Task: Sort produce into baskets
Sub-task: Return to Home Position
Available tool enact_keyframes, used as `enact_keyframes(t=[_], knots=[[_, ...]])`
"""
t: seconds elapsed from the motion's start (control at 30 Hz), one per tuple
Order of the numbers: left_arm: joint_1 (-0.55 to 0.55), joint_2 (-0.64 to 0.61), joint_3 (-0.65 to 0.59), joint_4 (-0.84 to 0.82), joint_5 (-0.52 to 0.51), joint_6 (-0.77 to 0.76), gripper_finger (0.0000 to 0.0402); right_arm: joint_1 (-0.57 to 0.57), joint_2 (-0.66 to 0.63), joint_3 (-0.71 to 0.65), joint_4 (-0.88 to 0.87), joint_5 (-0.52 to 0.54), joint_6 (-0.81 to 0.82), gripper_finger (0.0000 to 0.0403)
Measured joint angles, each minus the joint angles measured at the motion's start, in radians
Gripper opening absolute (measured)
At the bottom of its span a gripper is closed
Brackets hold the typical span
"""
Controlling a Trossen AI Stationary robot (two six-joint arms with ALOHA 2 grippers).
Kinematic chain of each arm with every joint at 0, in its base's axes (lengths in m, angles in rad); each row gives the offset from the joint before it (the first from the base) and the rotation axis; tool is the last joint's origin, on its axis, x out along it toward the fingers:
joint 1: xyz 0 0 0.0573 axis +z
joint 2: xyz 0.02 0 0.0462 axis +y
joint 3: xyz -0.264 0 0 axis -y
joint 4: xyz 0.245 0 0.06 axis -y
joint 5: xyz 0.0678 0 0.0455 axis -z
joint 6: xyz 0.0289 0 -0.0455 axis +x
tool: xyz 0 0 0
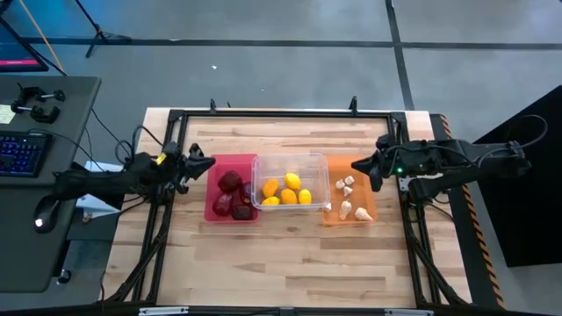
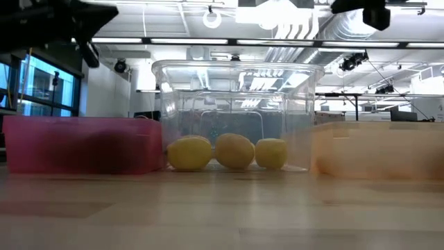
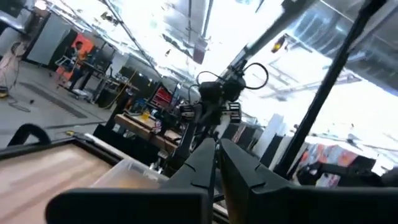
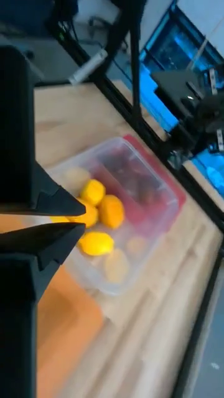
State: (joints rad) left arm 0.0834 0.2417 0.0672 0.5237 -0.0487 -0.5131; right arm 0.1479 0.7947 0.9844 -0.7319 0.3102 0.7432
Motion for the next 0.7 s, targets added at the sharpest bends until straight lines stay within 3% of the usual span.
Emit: enact_keyframes(t=[0.1,0.33,0.5,0.6,0.7], knots=[[0.000,-0.016,-0.056,0.030,-0.024,-0.019,0.0002,0.026,-0.017,0.000,-0.053,-0.020,0.025,0.0018],[0.000,-0.020,-0.054,0.006,-0.043,-0.046,0.0001,0.136,-0.093,0.000,-0.180,-0.015,0.039,0.0003],[0.000,-0.020,-0.054,-0.011,-0.040,-0.128,0.0003,0.213,-0.253,-0.075,-0.225,0.063,0.017,0.0001],[0.000,-0.020,-0.054,-0.011,-0.040,-0.163,0.0003,0.242,-0.411,-0.230,-0.094,0.084,0.015,0.0000],[0.000,-0.020,-0.054,-0.010,-0.040,-0.164,0.0003,0.246,-0.552,-0.447,0.202,0.083,-0.051,0.0000]])
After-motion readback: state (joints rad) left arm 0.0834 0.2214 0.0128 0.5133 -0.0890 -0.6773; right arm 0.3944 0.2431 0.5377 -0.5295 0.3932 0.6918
